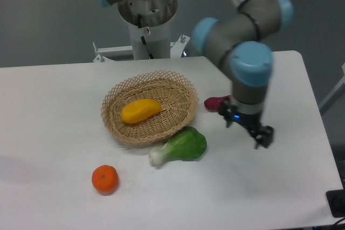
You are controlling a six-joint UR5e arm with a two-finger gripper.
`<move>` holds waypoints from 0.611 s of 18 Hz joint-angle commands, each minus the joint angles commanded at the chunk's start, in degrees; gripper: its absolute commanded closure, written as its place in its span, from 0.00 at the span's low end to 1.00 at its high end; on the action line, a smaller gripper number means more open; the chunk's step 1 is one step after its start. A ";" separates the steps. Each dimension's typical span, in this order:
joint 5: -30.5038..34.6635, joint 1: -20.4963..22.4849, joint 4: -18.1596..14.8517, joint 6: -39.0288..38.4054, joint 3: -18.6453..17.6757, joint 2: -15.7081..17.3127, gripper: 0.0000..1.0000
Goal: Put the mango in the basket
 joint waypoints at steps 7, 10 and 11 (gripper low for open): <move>0.35 2.38 -2.20 4.32 8.70 -5.97 0.00; 0.70 2.47 -2.20 5.12 9.24 -6.95 0.00; 0.79 2.47 -2.11 5.12 9.24 -6.95 0.00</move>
